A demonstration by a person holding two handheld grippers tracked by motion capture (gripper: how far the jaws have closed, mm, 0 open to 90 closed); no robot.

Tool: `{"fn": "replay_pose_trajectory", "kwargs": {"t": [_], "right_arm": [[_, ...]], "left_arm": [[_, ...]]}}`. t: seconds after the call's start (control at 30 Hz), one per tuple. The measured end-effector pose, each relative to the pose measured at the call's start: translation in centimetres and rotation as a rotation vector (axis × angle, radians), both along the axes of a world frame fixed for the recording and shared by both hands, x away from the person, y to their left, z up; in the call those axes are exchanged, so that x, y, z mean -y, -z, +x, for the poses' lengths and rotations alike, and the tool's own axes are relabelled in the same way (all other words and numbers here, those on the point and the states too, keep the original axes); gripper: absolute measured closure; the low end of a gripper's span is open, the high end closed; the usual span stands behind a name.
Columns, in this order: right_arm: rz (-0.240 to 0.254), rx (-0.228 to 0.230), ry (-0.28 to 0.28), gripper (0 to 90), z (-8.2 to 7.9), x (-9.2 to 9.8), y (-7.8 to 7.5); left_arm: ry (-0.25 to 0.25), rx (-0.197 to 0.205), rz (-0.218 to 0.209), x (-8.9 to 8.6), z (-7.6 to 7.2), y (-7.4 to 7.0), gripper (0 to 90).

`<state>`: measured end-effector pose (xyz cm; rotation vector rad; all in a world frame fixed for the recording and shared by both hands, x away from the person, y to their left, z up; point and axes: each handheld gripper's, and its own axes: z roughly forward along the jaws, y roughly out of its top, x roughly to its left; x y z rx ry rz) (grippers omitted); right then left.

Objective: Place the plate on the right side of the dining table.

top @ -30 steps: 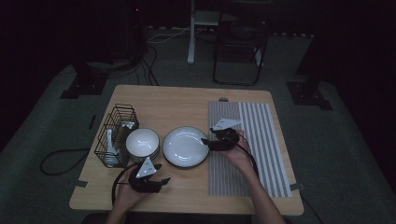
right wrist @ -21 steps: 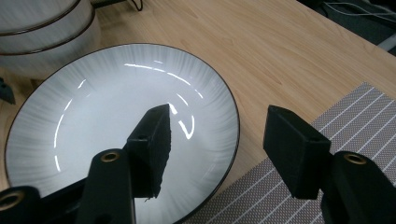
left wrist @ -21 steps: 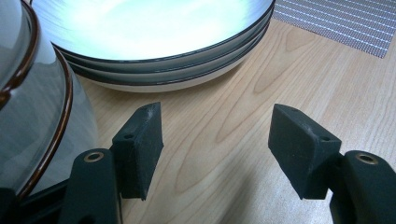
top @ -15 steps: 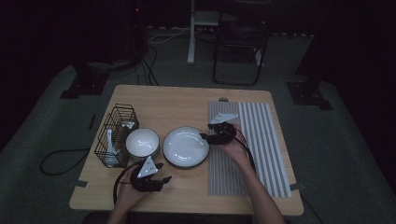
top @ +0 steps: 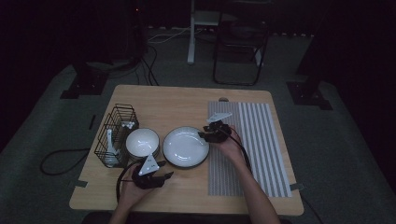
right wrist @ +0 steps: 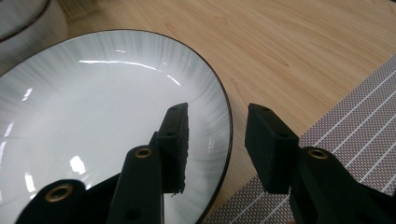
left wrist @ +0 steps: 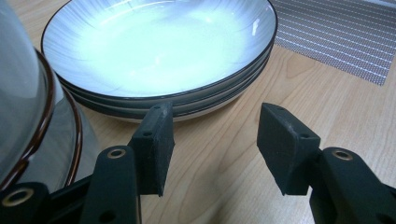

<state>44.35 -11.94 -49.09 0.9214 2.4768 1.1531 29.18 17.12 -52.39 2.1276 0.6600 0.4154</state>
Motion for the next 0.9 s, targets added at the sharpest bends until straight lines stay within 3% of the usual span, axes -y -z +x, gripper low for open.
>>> {"fn": "replay_pose_trajectory", "kwargs": {"t": [0.43,0.63,0.9], "right_arm": [[0.04,-0.066,0.013,70.7,1.5,-0.4,1.3],[0.04,-0.074,0.014,76.4,1.6,-0.4,1.5],[0.06,-0.091,0.016,76.8,1.8,-0.2,1.5]], "left_arm": [[-0.017,0.005,-0.007,0.6,0.5,0.0,52.6],[-0.018,0.016,-0.008,0.7,0.5,-0.2,53.0],[-0.014,0.02,-0.001,0.7,0.6,-0.3,53.6]]}}
